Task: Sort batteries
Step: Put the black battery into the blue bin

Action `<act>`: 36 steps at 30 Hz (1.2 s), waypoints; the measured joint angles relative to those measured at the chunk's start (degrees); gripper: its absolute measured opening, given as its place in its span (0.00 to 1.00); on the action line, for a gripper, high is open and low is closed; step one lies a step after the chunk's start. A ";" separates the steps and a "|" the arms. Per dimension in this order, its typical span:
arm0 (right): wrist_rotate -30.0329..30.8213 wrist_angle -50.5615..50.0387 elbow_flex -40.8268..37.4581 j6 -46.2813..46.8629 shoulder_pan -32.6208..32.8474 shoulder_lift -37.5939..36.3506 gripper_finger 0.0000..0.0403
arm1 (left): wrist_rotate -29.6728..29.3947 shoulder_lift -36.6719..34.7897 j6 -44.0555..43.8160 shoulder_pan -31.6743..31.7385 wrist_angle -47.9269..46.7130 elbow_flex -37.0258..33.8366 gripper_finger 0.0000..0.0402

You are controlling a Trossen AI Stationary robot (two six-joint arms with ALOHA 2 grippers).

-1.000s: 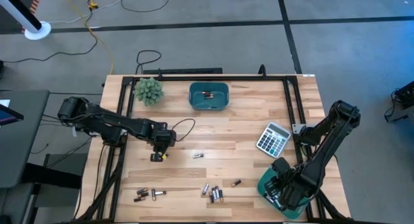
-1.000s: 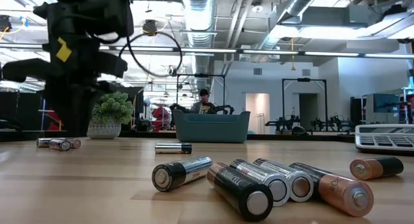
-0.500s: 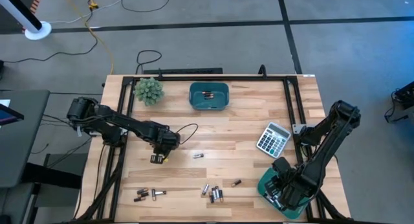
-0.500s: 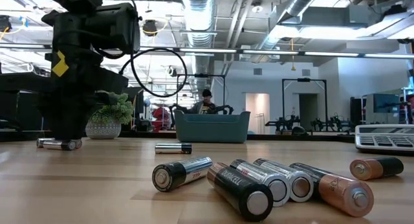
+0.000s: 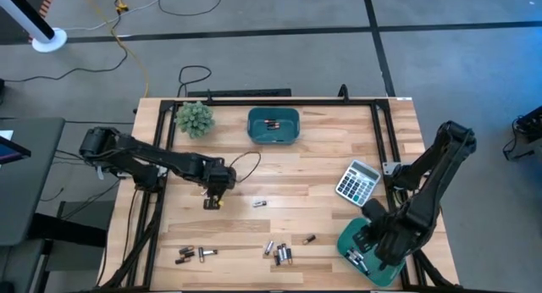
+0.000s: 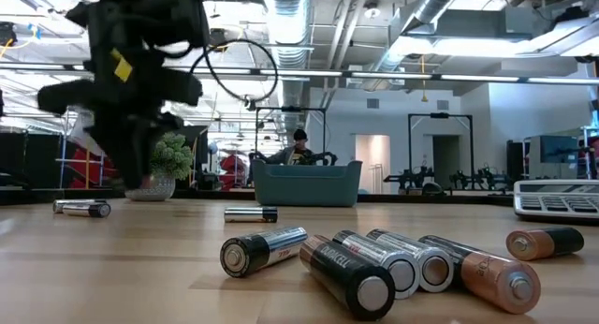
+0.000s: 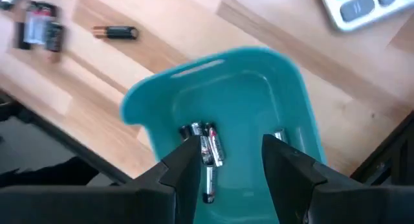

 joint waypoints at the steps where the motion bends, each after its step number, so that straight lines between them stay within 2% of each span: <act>1: 1.64 -0.27 0.00 -1.23 0.08 -0.98 0.44 | 0.00 -0.63 -0.86 0.23 -0.24 0.43 0.09; 6: 15.34 -1.63 0.00 -12.61 0.08 -4.91 0.44 | -0.55 -4.14 -5.35 1.16 -0.24 3.65 0.09; 9: 21.01 -2.94 0.00 -19.24 -0.07 -6.67 0.44 | -1.43 -4.82 -8.31 1.58 -0.12 5.96 0.09; 13: 27.71 -9.34 -0.28 -20.60 0.34 -8.86 0.44 | -4.03 -5.03 -12.10 1.65 2.96 9.56 0.09; 16: 31.51 -11.04 -3.65 -20.31 2.04 -12.80 0.44 | -6.48 -4.63 -14.06 1.65 6.26 11.30 0.09; 19: 34.03 -9.40 -10.09 -17.95 4.19 -19.28 0.44 | -7.95 -3.68 -15.05 1.63 7.64 13.11 0.09; 22: 36.61 -3.47 -17.84 -17.63 5.70 -27.12 0.44 | -8.07 -1.78 -14.70 1.63 8.80 14.59 0.09; 26: 37.72 8.17 -27.11 -23.83 5.08 -37.65 0.44 | -8.02 1.33 -13.81 2.50 8.89 17.17 0.09; 30: 37.71 16.98 -33.88 -30.51 2.11 -46.40 0.44 | -6.14 4.58 -9.99 6.21 9.18 20.20 0.09; 36: 37.51 20.02 -38.27 -33.59 -6.35 -53.94 0.44 | -1.63 9.83 1.50 15.75 9.39 26.53 0.09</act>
